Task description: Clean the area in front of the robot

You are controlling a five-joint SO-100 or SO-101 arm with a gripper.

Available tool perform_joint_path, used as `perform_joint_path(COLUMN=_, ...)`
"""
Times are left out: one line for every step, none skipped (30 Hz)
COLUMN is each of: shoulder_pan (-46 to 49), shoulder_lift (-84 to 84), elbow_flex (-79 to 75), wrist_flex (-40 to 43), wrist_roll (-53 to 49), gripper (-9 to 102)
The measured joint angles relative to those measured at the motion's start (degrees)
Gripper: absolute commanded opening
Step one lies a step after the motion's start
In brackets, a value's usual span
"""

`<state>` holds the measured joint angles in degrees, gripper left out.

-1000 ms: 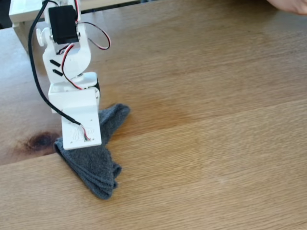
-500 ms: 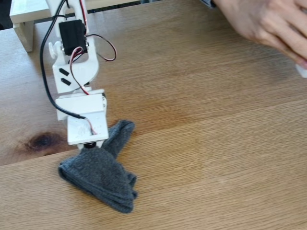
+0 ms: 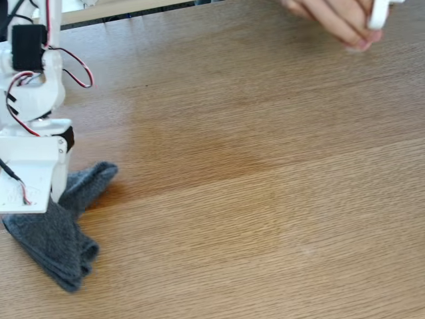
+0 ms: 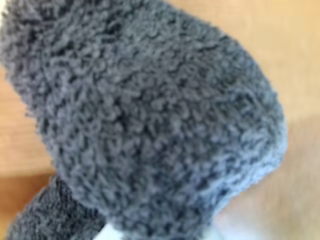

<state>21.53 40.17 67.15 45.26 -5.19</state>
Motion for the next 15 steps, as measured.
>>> perform_joint_path(shoulder_pan=0.0, shoulder_lift=1.23, elbow_flex=0.0, wrist_flex=2.9, wrist_roll=0.0, gripper=0)
perform_joint_path(shoulder_pan=0.0, shoulder_lift=2.37, elbow_flex=0.09, wrist_flex=6.06, wrist_roll=0.09, gripper=0)
perform_joint_path(shoulder_pan=-0.18, shoulder_lift=3.69, elbow_flex=0.09, wrist_flex=9.49, wrist_roll=0.18, gripper=0)
perform_joint_path(shoulder_pan=-0.53, shoulder_lift=5.1, elbow_flex=0.18, wrist_flex=12.13, wrist_roll=0.62, gripper=0)
perform_joint_path(shoulder_pan=-1.14, shoulder_lift=6.42, elbow_flex=0.18, wrist_flex=14.5, wrist_roll=0.53, gripper=0)
perform_joint_path(shoulder_pan=-1.67, shoulder_lift=7.82, elbow_flex=0.18, wrist_flex=16.96, wrist_roll=0.44, gripper=0)
perform_joint_path(shoulder_pan=-2.37, shoulder_lift=9.67, elbow_flex=0.18, wrist_flex=19.51, wrist_roll=0.09, gripper=0)
perform_joint_path(shoulder_pan=-3.08, shoulder_lift=11.51, elbow_flex=0.44, wrist_flex=22.24, wrist_roll=-0.62, gripper=0)
perform_joint_path(shoulder_pan=-3.43, shoulder_lift=13.71, elbow_flex=1.05, wrist_flex=24.79, wrist_roll=-1.58, gripper=0)
perform_joint_path(shoulder_pan=-3.52, shoulder_lift=16.17, elbow_flex=2.11, wrist_flex=26.98, wrist_roll=-2.55, gripper=0)
perform_joint_path(shoulder_pan=-3.52, shoulder_lift=18.63, elbow_flex=3.6, wrist_flex=29.09, wrist_roll=-3.6, gripper=0)
perform_joint_path(shoulder_pan=-2.99, shoulder_lift=21.09, elbow_flex=5.54, wrist_flex=30.5, wrist_roll=-4.83, gripper=0)
perform_joint_path(shoulder_pan=-2.02, shoulder_lift=23.55, elbow_flex=7.56, wrist_flex=31.46, wrist_roll=-6.24, gripper=0)
perform_joint_path(shoulder_pan=-0.79, shoulder_lift=25.84, elbow_flex=10.02, wrist_flex=31.73, wrist_roll=-7.65, gripper=0)
perform_joint_path(shoulder_pan=1.05, shoulder_lift=28.48, elbow_flex=12.83, wrist_flex=31.73, wrist_roll=-9.23, gripper=0)
